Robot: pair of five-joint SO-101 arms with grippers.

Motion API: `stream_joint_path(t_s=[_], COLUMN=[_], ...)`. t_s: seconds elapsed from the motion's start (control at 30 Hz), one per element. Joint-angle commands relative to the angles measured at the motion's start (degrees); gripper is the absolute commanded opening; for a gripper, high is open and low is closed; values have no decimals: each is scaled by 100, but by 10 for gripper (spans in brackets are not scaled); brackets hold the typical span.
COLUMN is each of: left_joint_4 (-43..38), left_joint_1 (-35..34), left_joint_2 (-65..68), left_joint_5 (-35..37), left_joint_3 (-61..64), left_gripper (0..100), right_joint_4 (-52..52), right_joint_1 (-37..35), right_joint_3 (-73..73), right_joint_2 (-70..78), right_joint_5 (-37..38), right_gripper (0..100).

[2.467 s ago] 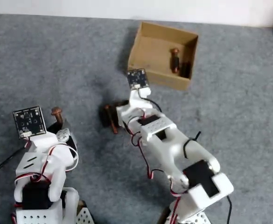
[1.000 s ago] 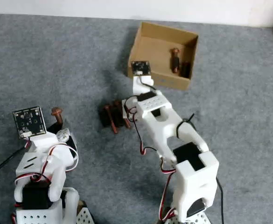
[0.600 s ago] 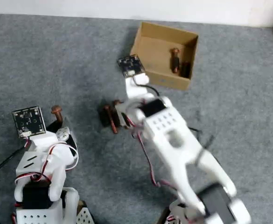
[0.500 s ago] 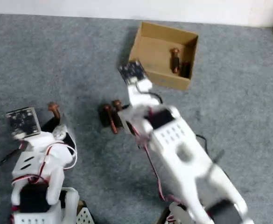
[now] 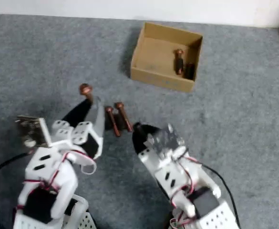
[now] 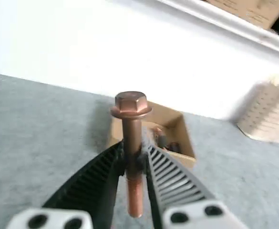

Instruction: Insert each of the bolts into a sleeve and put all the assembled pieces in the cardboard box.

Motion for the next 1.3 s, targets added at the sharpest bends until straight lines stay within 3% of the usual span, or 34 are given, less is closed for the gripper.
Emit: stream_joint_path(t_s=[0.0,0.27,0.8,0.97,1.27], left_joint_4=[-721,-879,-853,-826,-703], left_joint_1=[418,1305,1288,1270,1297], left_joint_2=[13,-40,-48,-48,-48], left_joint_5=[26,26,35,958,1125], left_joint_3=[277,787,760,752,769], left_gripper=[4,4,4,4,4], right_joint_4=[4,31,207,207,-101], right_joint_1=[-365,-848,-602,-462,-365], right_joint_3=[312,321,321,295,312], right_joint_2=[-945,-901,-892,-892,-892], right_joint_5=[387,598,607,580,404], right_gripper=[4,4,4,4,4])
